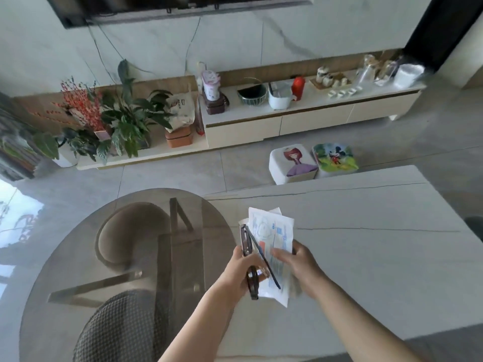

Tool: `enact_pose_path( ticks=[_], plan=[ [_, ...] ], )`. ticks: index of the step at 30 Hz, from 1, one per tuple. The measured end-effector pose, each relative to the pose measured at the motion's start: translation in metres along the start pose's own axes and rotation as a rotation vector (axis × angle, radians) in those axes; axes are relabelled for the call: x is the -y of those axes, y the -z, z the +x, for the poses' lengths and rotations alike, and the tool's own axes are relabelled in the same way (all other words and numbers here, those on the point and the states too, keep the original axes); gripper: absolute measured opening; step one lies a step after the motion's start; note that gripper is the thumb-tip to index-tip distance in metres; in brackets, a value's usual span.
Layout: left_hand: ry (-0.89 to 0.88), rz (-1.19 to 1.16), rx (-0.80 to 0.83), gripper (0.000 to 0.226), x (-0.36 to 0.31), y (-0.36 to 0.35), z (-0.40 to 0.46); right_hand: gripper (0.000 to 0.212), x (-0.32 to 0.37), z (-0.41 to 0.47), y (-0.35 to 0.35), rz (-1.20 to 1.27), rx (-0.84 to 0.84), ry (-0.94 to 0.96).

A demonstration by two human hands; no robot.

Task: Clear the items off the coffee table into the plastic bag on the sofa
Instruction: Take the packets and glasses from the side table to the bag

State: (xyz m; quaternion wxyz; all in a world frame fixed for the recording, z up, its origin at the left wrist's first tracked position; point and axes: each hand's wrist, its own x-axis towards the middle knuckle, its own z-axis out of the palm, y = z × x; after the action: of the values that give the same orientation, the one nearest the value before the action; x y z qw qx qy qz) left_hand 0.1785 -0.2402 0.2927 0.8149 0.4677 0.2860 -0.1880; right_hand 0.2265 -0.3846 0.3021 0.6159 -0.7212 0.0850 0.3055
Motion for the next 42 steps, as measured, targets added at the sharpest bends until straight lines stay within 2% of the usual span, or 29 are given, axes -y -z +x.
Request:
enact_pose_path(
  ticks=[10, 17, 19, 24, 29, 34, 37, 42],
  plan=[
    [-0.064, 0.166, 0.023, 0.065, 0.039, -0.183, -0.03, 0.012, 0.007, -0.097, 0.146, 0.119, -0.179, 0.096],
    [-0.011, 0.217, 0.114, 0.025, 0.056, -0.299, -0.034, 0.028, -0.002, -0.152, 0.261, 0.342, -0.274, 0.111],
    [-0.006, 0.278, 0.155, 0.022, 0.061, -0.327, -0.03, 0.022, -0.007, -0.163, 0.291, 0.354, -0.325, 0.112],
    [0.027, 0.411, 0.282, 0.019, 0.076, -0.385, -0.015, 0.022, -0.025, -0.181, 0.352, 0.355, -0.511, 0.089],
    [0.067, 0.643, 0.425, 0.032, 0.081, -0.444, 0.009, 0.015, -0.04, -0.191, 0.404, 0.419, -0.737, 0.101],
    [0.079, 0.752, 0.544, 0.031, 0.09, -0.512, 0.031, 0.02, -0.053, -0.198, 0.456, 0.533, -1.02, 0.07],
    [0.11, 0.79, 0.654, 0.029, 0.099, -0.551, 0.036, 0.011, -0.055, -0.217, 0.475, 0.571, -1.146, 0.061],
    [0.217, 0.925, 0.863, 0.02, 0.141, -0.61, 0.034, 0.008, -0.082, -0.262, 0.497, 0.692, -1.364, 0.047]
  ],
)
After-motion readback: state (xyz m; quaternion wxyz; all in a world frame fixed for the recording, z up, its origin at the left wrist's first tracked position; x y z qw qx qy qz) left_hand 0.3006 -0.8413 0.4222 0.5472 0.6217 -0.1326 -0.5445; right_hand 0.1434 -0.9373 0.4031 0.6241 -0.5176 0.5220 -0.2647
